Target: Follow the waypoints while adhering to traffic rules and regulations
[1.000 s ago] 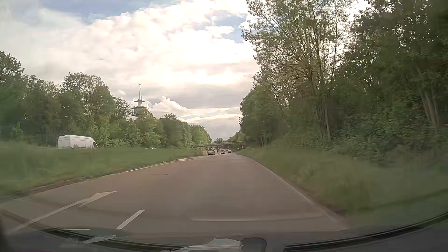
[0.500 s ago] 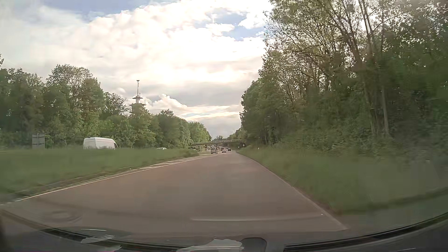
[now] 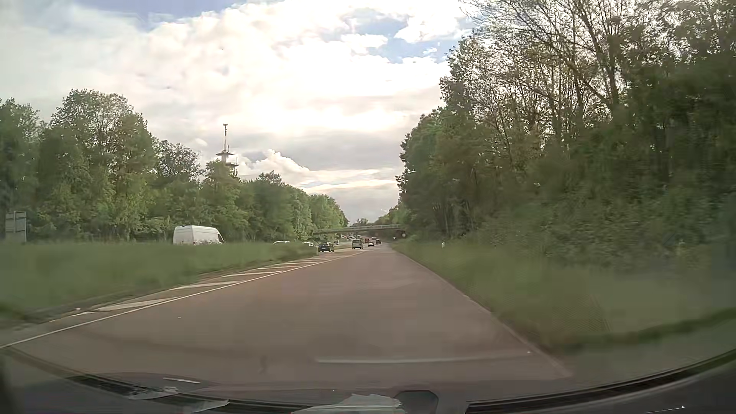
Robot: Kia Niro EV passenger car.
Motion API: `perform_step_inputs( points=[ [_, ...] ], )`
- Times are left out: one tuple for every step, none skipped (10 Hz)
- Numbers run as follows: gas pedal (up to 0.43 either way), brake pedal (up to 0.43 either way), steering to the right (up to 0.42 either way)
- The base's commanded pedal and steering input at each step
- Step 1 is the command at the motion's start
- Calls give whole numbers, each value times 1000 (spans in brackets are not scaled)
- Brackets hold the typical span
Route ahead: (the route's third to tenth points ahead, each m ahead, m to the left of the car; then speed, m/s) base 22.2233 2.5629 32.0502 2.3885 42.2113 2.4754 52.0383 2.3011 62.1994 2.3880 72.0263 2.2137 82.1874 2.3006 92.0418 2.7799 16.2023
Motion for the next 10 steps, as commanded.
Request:
perform_step_inputs(
  points=[
    [138,0,-2],
    [138,0,-1],
    [138,0,-2],
    [138,0,-2],
    [138,0,-2],
    [138,0,-2],
    [138,0,-2],
    [138,0,-2],
    [138,0,-2],
    [138,0,-2]
  ],
)
